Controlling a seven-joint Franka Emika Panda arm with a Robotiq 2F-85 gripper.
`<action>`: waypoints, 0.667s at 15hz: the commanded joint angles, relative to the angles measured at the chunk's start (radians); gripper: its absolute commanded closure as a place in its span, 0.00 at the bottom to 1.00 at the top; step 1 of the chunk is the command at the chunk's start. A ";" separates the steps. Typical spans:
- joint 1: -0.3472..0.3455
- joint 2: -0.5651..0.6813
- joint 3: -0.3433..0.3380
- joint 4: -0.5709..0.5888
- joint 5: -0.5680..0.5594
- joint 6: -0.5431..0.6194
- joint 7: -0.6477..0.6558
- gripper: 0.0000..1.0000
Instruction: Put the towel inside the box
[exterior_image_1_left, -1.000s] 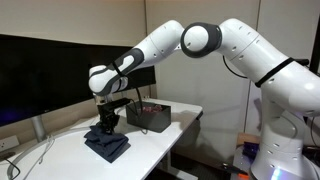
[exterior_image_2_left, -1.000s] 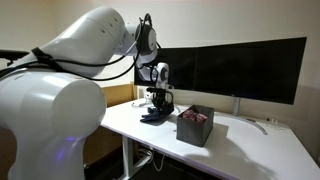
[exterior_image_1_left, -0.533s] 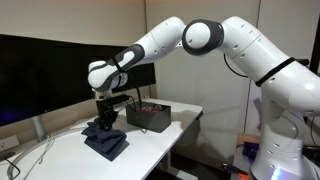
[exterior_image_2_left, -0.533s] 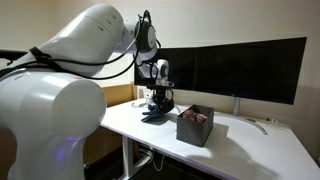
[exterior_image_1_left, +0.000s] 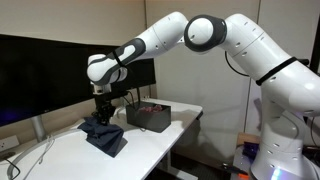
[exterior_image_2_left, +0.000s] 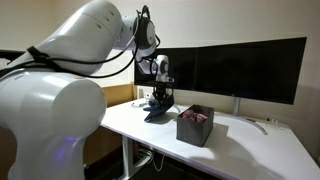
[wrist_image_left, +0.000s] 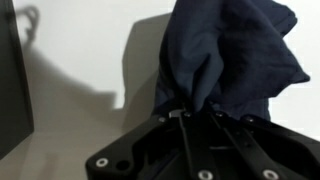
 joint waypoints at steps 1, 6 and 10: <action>0.002 -0.039 0.001 -0.019 -0.012 0.008 -0.011 0.97; 0.008 -0.054 0.003 -0.016 -0.014 0.007 -0.010 0.97; 0.010 -0.063 0.005 -0.008 -0.014 0.009 -0.013 0.97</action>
